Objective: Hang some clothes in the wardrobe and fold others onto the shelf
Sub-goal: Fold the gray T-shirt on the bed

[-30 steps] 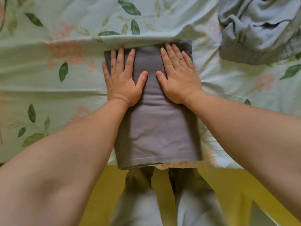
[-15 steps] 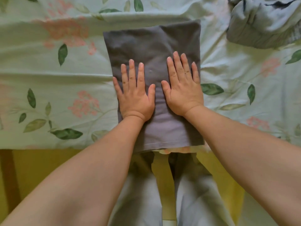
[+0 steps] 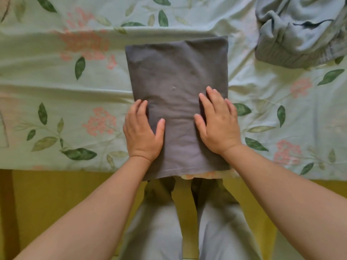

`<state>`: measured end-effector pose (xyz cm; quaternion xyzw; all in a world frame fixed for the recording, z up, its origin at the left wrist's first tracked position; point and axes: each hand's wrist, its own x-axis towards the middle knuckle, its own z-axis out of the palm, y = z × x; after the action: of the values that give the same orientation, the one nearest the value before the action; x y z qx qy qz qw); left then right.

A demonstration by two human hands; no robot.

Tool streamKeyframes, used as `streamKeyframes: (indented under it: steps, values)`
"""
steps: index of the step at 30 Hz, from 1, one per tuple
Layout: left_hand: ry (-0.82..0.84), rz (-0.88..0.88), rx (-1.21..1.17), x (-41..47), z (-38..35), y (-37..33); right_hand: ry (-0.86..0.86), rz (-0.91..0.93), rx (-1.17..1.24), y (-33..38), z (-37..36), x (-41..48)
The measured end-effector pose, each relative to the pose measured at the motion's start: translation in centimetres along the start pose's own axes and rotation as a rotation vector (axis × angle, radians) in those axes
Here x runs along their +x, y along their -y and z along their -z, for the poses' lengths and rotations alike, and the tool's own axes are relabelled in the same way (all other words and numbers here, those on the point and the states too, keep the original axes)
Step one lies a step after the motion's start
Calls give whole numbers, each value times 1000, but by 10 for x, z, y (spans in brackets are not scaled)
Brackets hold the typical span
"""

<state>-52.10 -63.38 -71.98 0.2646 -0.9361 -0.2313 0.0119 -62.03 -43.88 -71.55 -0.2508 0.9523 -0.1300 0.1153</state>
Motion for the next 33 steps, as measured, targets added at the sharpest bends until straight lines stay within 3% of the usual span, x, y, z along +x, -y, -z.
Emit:
streamKeyframes:
  steps: [2, 4, 6, 9, 11, 16, 20, 24, 33]
  values:
    - [-85, 200, -117, 21, 12, -6, -118, -86, 167, -4, 17, 17]
    - [-46, 409, -231, 54, 25, -10, -148, -282, 338, -8, 32, 44]
    - [18, 574, -344, 92, 36, -11, -62, -520, 455, -14, 48, 80]
    - [132, 633, -465, 143, 51, -21, 64, -778, 618, -19, 72, 129]
    - [298, 693, -582, 161, 57, -35, 171, -804, 737, -18, 85, 148]
    - [598, 679, -360, 186, 76, -36, 433, -805, 763, -17, 106, 165]
    - [690, 814, -610, 181, 87, -39, 517, -882, 1059, -11, 113, 155]
    - [623, 849, -872, 166, 96, -46, 563, -814, 1231, -8, 119, 135]
    - [346, 974, -1479, 98, 136, -58, 310, -821, 1536, -5, 155, 77]
